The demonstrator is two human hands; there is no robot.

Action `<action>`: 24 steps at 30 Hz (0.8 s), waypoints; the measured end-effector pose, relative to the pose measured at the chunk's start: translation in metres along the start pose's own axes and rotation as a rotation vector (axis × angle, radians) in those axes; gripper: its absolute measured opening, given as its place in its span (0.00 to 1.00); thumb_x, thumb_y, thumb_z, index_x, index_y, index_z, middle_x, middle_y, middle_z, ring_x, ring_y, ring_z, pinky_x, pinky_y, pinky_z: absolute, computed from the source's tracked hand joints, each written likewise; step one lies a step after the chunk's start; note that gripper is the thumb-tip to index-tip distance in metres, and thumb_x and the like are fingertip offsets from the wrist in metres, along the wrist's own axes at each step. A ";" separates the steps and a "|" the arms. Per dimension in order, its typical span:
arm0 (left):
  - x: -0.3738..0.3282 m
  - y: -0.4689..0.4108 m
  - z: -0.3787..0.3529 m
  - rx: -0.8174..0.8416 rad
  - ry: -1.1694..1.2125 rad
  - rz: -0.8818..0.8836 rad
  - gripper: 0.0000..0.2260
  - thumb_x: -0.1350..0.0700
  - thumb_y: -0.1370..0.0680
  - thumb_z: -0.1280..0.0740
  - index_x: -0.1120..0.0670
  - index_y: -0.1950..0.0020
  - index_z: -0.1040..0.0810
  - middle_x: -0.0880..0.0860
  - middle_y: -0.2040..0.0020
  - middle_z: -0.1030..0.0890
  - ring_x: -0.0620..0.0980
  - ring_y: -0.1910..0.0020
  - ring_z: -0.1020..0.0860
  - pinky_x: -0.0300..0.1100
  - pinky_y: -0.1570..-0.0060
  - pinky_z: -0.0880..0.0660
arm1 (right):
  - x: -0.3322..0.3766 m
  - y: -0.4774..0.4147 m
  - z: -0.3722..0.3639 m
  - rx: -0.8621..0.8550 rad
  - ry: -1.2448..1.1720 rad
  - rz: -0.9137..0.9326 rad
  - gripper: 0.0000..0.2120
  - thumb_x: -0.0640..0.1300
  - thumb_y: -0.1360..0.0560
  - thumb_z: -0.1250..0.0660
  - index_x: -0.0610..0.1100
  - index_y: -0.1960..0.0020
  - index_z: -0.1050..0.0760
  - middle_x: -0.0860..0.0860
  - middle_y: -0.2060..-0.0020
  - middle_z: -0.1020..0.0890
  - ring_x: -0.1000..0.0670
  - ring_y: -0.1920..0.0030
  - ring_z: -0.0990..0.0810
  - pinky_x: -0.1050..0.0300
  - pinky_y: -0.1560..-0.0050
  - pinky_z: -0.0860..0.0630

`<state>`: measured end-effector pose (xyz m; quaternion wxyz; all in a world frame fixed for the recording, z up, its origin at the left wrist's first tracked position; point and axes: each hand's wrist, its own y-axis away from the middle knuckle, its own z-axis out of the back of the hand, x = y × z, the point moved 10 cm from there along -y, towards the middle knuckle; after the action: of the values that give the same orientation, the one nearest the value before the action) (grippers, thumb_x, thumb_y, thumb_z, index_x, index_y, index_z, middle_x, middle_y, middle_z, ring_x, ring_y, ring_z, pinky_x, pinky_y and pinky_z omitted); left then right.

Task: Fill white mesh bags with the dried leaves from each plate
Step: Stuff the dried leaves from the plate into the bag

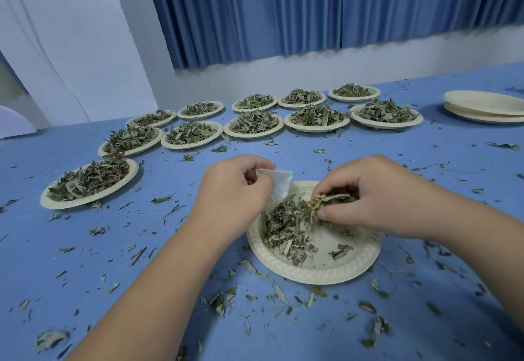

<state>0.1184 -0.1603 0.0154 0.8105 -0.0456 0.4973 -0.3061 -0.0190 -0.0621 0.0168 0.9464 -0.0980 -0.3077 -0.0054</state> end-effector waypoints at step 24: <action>-0.023 0.008 0.006 -0.043 -0.565 -0.046 0.11 0.52 0.25 0.39 0.48 0.45 0.21 0.45 0.57 0.24 0.41 0.64 0.27 0.37 0.71 0.35 | 0.006 -0.003 0.000 -0.050 -0.388 0.057 0.06 0.46 0.33 0.26 0.54 0.57 0.17 0.55 0.63 0.15 0.59 0.64 0.19 0.70 0.63 0.26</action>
<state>0.1193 -0.1426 0.0332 0.9088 -0.1574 0.2566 -0.2889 -0.0143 -0.0651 0.0212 0.8665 -0.1292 -0.4811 0.0330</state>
